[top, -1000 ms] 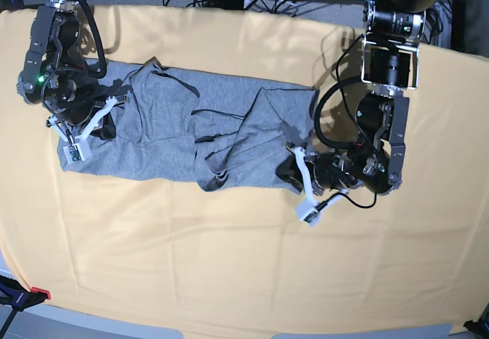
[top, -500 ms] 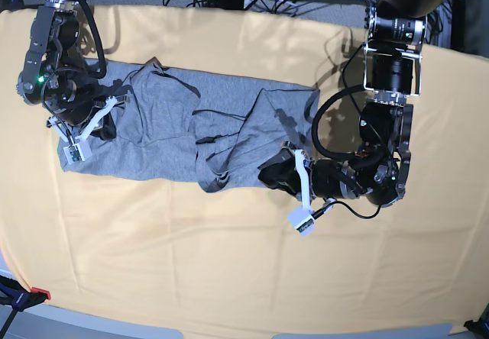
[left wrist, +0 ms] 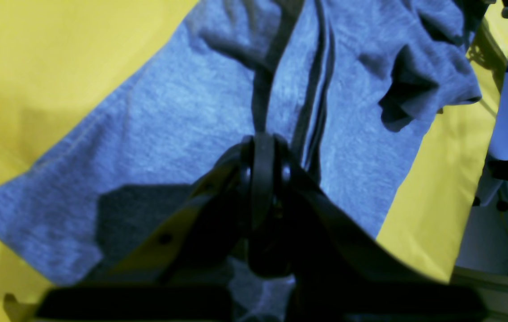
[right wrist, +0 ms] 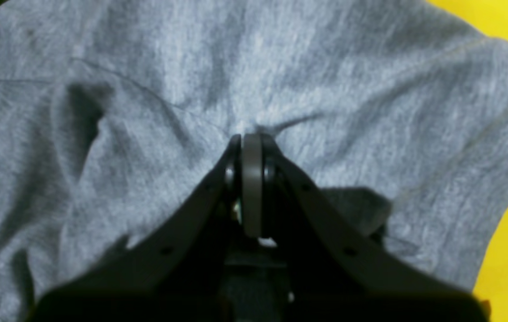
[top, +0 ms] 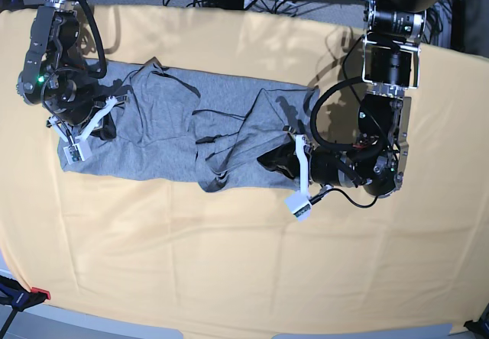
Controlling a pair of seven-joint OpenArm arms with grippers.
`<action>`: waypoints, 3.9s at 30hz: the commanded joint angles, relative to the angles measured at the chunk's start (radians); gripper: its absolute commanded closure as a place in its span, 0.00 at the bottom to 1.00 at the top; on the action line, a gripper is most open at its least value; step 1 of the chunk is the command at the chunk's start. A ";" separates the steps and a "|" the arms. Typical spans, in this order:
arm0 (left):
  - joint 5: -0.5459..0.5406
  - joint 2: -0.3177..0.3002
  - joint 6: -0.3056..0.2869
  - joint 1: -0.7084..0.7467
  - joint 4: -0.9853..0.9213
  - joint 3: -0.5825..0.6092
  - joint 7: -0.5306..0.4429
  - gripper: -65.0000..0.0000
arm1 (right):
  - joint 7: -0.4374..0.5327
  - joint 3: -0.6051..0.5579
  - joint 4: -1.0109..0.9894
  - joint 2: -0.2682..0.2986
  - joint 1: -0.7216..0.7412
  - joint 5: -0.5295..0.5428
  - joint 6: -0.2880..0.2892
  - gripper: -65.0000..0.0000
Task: Layout the t-shirt on the table in an organized manner, then fold the t-shirt properly
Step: 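Press and smooth the folded half with the left gripper, then release, then withdraw the left gripper and slide the right gripper under the strip end, then lift the strip end with the right gripper and fold it over the stack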
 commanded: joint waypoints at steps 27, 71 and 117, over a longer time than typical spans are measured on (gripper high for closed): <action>-0.548 -0.029 -0.012 -0.097 0.016 -0.101 0.068 1.00 | -0.011 0.003 0.005 0.009 0.015 -0.005 0.000 1.00; -0.266 -0.283 0.002 0.019 0.016 -0.361 0.033 1.00 | -0.282 0.471 -0.330 0.042 0.028 0.489 -0.027 0.30; -0.273 -0.283 -0.008 0.022 0.016 -0.361 0.029 1.00 | -0.472 0.485 0.403 0.066 0.061 0.789 0.027 1.00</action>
